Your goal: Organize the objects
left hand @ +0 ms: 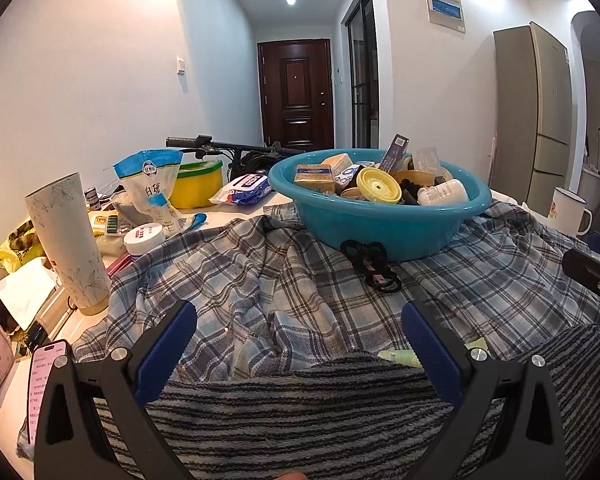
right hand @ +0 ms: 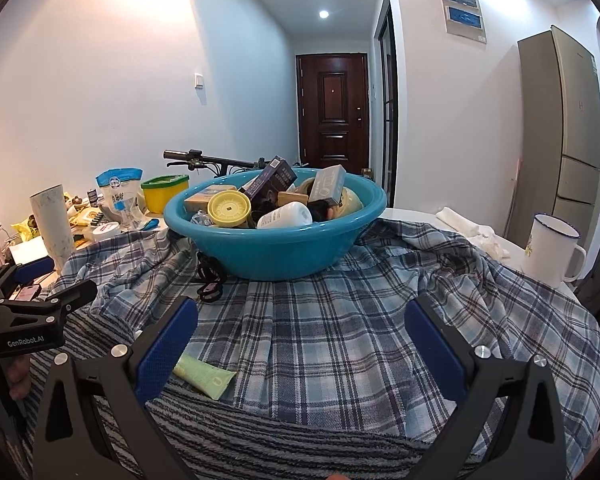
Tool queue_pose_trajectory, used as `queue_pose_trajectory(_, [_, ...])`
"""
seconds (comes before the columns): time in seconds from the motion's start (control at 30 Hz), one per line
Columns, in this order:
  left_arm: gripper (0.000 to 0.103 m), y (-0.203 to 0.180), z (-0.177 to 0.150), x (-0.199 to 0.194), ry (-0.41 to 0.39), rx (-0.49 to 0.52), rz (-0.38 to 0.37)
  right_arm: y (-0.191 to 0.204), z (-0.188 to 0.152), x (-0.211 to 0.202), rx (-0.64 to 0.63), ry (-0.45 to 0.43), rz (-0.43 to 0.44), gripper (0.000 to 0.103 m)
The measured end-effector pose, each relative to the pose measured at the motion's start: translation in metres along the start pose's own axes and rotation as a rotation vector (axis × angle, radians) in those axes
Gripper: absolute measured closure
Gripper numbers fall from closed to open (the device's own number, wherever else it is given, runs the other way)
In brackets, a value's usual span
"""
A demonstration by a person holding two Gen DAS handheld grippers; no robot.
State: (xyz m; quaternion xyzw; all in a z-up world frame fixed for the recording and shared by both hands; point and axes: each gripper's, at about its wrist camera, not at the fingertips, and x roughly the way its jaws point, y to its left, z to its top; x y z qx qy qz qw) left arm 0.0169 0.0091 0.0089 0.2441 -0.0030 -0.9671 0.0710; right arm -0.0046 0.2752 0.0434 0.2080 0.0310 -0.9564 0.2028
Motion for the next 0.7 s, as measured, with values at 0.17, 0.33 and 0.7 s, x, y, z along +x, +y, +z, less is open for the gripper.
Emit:
queue_pose_trajectory(0.17, [0.000, -0.0006, 0.0001, -0.0004, -0.002, 0.003, 0.001, 0.0007, 0.0000, 0.0002, 0.000, 0.002, 0.000, 0.000])
queue_pose_trajectory(0.33, [0.000, -0.0006, 0.0001, 0.0000, -0.001, 0.002, 0.000, 0.0002, -0.0002, 0.0008, -0.002, 0.004, 0.000, 0.000])
queue_pose_trajectory(0.7, [0.000, -0.0008, -0.0002, 0.0000, -0.001, 0.003, 0.001, 0.0002, -0.0008, 0.0021, -0.004, 0.007, -0.002, 0.000])
